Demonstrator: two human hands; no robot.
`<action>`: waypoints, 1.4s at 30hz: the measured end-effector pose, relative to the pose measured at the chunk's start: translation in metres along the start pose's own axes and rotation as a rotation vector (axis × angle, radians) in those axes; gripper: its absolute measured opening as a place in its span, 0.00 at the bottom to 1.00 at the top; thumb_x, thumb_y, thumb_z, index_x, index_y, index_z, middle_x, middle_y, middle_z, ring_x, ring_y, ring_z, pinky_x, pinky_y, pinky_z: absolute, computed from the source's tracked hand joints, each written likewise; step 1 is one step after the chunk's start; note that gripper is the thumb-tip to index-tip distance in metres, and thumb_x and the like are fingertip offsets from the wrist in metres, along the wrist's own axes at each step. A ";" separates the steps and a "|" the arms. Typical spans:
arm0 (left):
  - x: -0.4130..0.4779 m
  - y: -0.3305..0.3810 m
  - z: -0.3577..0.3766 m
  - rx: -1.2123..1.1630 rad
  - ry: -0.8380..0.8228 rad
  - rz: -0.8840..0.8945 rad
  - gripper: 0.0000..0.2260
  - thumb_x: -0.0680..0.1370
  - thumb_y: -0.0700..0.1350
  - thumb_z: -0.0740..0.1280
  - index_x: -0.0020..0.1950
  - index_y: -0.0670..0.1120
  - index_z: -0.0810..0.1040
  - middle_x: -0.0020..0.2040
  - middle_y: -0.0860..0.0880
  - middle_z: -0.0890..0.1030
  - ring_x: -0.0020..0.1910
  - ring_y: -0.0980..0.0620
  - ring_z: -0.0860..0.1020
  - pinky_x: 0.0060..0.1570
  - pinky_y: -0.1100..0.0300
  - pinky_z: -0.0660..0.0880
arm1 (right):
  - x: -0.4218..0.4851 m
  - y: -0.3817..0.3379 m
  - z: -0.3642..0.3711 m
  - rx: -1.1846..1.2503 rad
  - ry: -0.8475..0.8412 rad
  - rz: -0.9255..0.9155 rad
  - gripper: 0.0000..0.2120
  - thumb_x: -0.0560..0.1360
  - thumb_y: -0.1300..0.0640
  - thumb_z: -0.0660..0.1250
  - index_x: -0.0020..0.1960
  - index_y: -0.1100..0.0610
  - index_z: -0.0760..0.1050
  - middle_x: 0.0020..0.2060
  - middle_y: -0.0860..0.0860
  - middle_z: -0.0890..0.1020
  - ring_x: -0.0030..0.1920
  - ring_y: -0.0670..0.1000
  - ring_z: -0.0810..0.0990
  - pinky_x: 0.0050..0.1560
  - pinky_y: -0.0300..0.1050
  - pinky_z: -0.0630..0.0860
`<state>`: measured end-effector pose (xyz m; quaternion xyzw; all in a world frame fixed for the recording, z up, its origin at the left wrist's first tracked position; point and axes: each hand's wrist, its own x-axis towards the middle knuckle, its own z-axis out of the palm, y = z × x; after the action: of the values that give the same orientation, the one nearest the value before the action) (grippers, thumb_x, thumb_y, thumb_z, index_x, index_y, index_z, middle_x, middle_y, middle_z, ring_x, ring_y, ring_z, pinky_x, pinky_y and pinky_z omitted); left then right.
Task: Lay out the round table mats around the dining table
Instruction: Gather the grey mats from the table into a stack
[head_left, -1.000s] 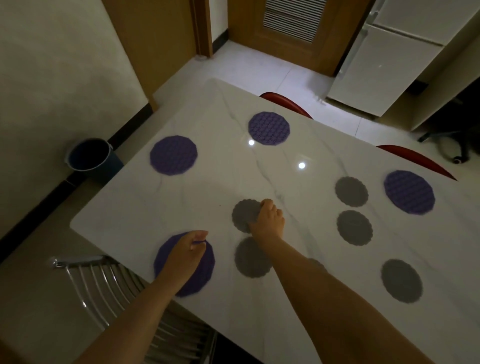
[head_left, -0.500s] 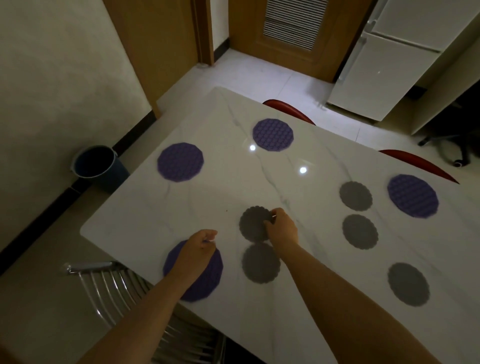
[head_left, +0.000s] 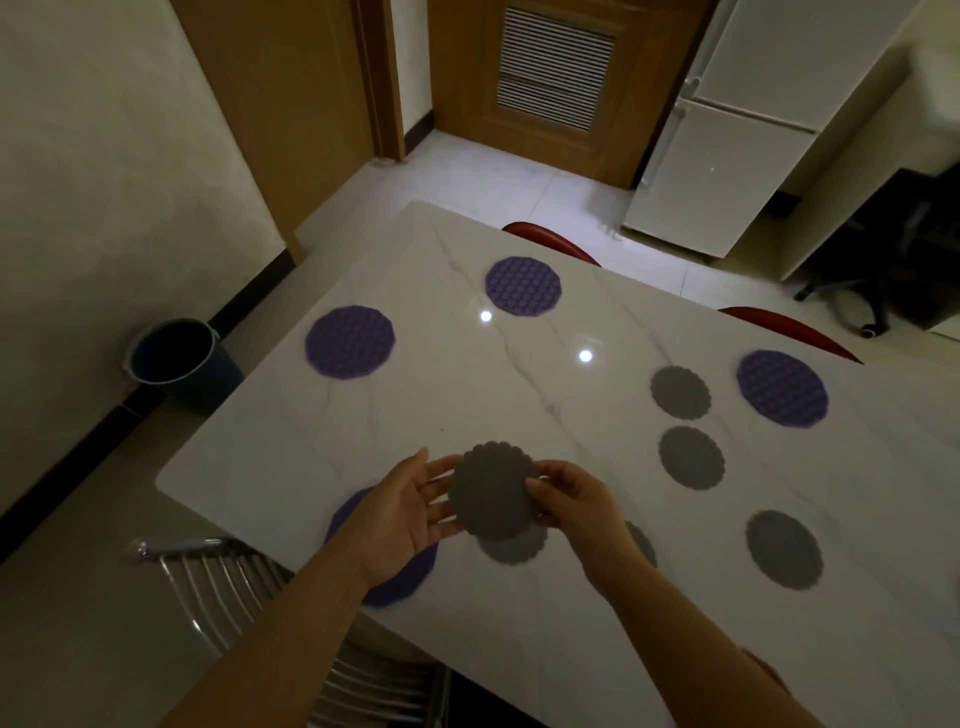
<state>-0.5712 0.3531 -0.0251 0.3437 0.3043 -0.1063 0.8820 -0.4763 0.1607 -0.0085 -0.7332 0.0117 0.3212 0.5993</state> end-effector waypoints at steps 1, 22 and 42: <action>-0.002 -0.002 0.000 -0.010 -0.025 -0.011 0.22 0.78 0.55 0.59 0.66 0.44 0.76 0.63 0.40 0.79 0.62 0.40 0.78 0.52 0.49 0.79 | -0.003 0.001 0.003 -0.003 0.009 0.003 0.05 0.75 0.61 0.67 0.48 0.53 0.79 0.41 0.52 0.84 0.40 0.48 0.82 0.37 0.36 0.78; -0.004 -0.013 -0.022 -0.010 0.015 0.004 0.13 0.79 0.35 0.59 0.61 0.44 0.77 0.56 0.42 0.83 0.54 0.44 0.82 0.45 0.54 0.81 | 0.037 0.047 -0.010 -0.874 0.033 0.079 0.28 0.75 0.45 0.65 0.70 0.57 0.65 0.65 0.57 0.73 0.63 0.56 0.72 0.65 0.52 0.70; 0.000 -0.018 -0.037 -0.091 0.084 -0.001 0.14 0.74 0.37 0.65 0.58 0.44 0.80 0.57 0.41 0.83 0.54 0.43 0.82 0.46 0.51 0.82 | 0.059 0.078 0.010 -1.176 -0.059 0.109 0.43 0.64 0.45 0.75 0.70 0.54 0.57 0.64 0.55 0.66 0.64 0.57 0.65 0.65 0.50 0.66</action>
<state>-0.5957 0.3644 -0.0559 0.3072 0.3460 -0.0781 0.8831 -0.4656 0.1696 -0.1057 -0.9313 -0.1475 0.3244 0.0750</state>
